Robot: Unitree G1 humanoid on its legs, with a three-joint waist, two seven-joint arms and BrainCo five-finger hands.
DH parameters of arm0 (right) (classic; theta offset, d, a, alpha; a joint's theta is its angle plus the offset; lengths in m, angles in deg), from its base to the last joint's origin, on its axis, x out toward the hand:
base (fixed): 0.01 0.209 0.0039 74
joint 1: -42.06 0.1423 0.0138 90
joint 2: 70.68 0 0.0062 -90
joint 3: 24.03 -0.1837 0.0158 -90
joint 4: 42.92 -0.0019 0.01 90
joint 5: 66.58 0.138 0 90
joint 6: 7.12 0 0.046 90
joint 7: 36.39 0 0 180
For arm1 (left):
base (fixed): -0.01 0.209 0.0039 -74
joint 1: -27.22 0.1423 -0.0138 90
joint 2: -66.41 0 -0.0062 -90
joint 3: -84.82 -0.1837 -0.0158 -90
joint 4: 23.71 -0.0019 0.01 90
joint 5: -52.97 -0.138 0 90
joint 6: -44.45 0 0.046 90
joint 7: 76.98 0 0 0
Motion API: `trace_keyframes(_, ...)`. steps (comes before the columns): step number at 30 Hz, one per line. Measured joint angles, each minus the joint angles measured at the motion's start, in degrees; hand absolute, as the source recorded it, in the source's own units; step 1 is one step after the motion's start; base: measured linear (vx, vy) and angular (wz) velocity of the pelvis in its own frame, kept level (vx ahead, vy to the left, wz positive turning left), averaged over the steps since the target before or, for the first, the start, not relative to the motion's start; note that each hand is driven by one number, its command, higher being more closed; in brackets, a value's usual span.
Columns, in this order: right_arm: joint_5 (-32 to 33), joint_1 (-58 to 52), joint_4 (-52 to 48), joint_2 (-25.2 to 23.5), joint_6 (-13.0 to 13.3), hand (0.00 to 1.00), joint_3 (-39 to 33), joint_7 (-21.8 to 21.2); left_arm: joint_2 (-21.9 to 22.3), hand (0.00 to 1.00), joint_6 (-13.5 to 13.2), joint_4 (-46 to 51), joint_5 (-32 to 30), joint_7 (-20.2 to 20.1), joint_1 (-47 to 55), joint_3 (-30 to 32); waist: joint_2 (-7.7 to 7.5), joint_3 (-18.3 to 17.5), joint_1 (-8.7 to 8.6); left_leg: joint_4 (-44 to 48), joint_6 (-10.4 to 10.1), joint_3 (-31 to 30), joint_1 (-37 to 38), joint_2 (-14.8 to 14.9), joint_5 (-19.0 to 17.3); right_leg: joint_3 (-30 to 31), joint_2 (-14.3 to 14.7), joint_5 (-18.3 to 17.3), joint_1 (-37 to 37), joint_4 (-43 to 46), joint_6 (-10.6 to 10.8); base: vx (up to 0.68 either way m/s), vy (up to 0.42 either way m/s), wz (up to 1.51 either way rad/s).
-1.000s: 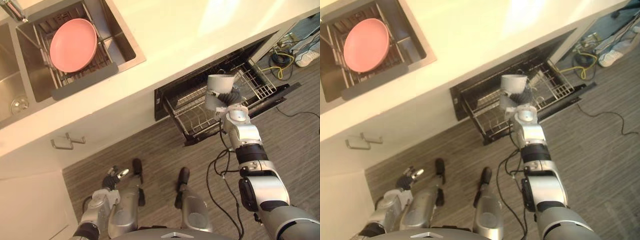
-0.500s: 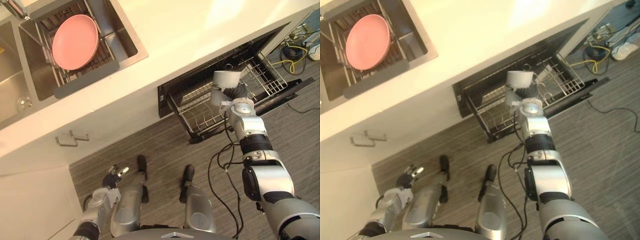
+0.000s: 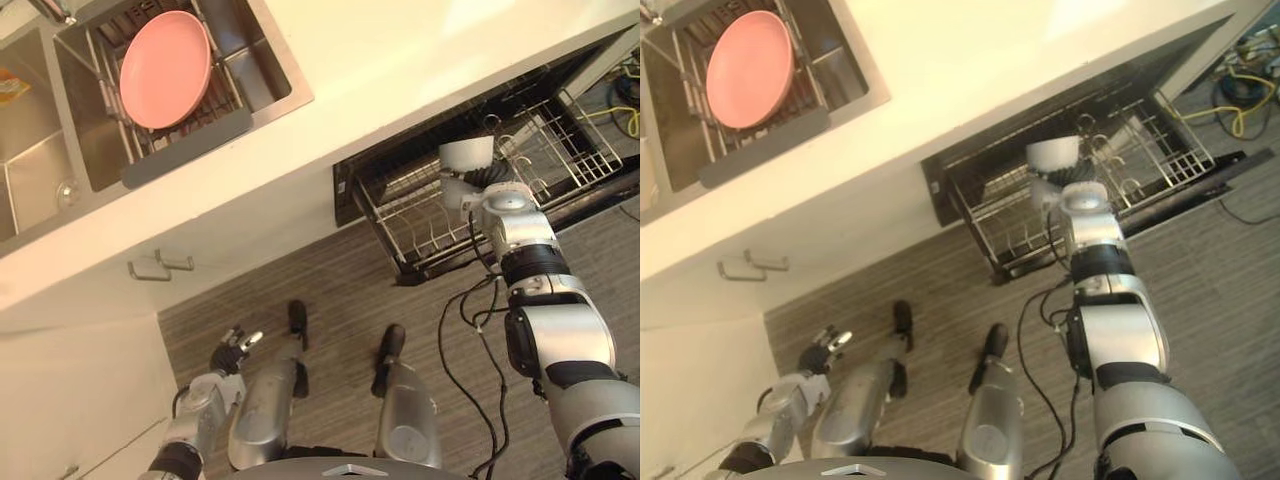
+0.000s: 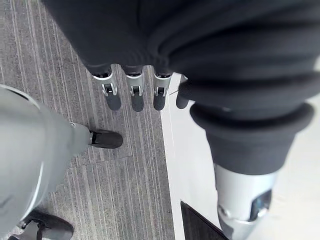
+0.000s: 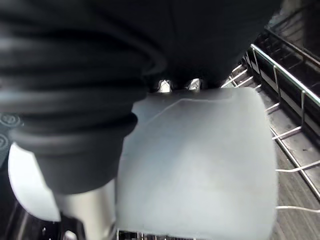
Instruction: Walk over to the sink, pick up the cup, carry it to the dishwasher, place the cup inside the dishwasher, then close the dishwasher door
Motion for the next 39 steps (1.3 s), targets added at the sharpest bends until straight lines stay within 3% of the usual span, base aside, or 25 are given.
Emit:
trace_keyframes(4,-1.9,0.3,2.0,0.4,0.0,1.0,0.1,-0.8,0.0,0.0,0.1,0.3,0.7,-0.1,0.0,-0.3,0.41,0.2,-0.14,0.0,-0.1,-1.1,-0.6,-0.6,0.1,-0.8,-1.0,-1.2,-0.9,2.2,0.1,-0.01,-0.001,0.16)
trace_keyframes(10,-4.1,3.2,5.6,2.1,0.0,1.0,1.7,-2.5,0.0,0.0,1.0,0.3,1.1,-0.4,0.0,-1.4,2.33,1.0,0.25,-0.3,-0.3,-1.4,-1.0,-1.0,0.3,-1.1,-1.7,-1.4,-1.4,3.1,0.2,-0.03,0.01,0.04)
trace_keyframes(15,-4.2,3.2,6.1,2.1,0.0,1.0,2.3,-4.7,-0.1,0.0,1.0,0.4,2.2,-0.4,0.0,-2.7,2.55,1.0,0.45,-0.3,-0.1,-1.5,-2.2,-1.2,0.5,-1.1,-1.9,-1.5,-2.8,3.6,0.2,0.0,0.001,0.01)
trace_keyframes(25,-6.2,3.2,10.0,2.5,1.4,1.0,2.2,-4.7,0.0,0.0,0.7,0.2,2.3,-1.5,0.1,-3.6,4.81,0.9,0.0,-0.3,-0.2,-3.2,-2.4,-2.6,1.1,-2.6,-4.1,-4.2,-3.6,7.6,0.2,-0.01,0.001,0.12)
trace_keyframes(26,-6.2,3.2,10.0,2.7,1.5,0.0,2.2,-4.7,0.0,0.0,-0.1,0.1,2.3,-2.1,0.2,-3.6,4.82,0.9,0.23,-0.3,-0.2,-3.3,-2.5,-2.6,1.1,-2.5,-4.3,-4.3,-3.8,7.9,0.3,-0.03,-0.006,0.04)
trace_keyframes(39,-3.3,3.2,10.0,2.6,1.6,0.0,-0.5,-4.6,0.1,0.0,-1.5,-0.4,2.2,-2.6,0.3,-4.3,4.85,0.9,0.14,-0.3,0.0,-3.9,-2.5,-3.2,1.8,-2.6,-5.1,-4.7,-4.1,9.5,0.5,0.0,-0.003,0.02)
